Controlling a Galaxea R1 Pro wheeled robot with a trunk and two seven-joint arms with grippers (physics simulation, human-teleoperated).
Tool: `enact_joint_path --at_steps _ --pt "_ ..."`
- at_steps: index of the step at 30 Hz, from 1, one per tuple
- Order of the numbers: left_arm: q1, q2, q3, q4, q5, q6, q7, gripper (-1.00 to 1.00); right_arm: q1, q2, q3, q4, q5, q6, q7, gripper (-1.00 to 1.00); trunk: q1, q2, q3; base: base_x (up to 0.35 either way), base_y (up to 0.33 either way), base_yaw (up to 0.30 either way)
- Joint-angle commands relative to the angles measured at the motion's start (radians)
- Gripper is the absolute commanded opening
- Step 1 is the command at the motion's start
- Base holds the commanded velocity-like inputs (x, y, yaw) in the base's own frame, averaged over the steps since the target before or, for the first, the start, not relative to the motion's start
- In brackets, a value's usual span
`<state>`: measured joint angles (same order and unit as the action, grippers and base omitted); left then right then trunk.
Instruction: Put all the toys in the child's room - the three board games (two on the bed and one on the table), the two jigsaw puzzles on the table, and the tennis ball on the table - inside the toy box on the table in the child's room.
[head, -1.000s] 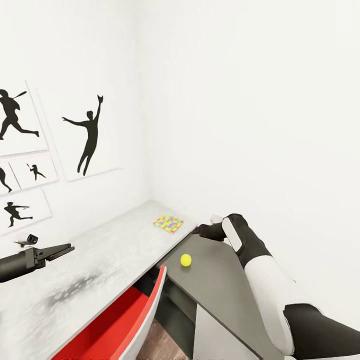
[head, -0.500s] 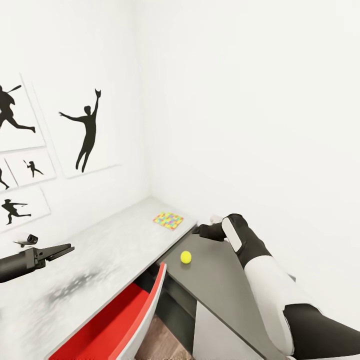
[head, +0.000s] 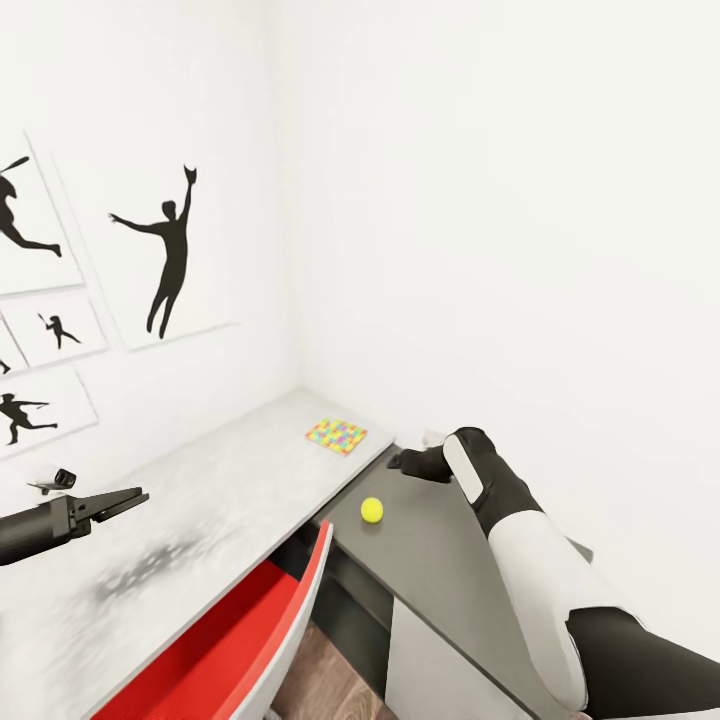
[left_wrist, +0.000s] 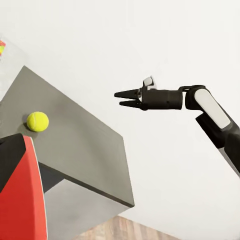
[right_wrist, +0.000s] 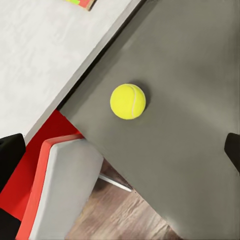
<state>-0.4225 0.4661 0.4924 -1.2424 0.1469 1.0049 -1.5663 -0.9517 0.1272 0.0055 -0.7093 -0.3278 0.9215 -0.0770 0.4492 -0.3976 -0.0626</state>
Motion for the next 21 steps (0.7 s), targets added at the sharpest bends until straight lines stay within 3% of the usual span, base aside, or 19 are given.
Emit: enact_joint_path --at_steps 1,21 --pt "-0.001 0.0 0.0 0.0 -0.001 0.011 -0.004 1.0 -0.001 0.0 0.001 -0.001 -0.009 0.003 -0.01 1.0 0.001 -0.002 -0.004 0.121 0.0 0.0" --pt "-0.001 -0.003 0.0 0.0 -0.001 0.011 -0.004 1.0 -0.001 0.0 0.001 -0.002 -0.008 0.0 -0.013 1.0 0.001 -0.002 -0.021 0.131 0.029 0.0"
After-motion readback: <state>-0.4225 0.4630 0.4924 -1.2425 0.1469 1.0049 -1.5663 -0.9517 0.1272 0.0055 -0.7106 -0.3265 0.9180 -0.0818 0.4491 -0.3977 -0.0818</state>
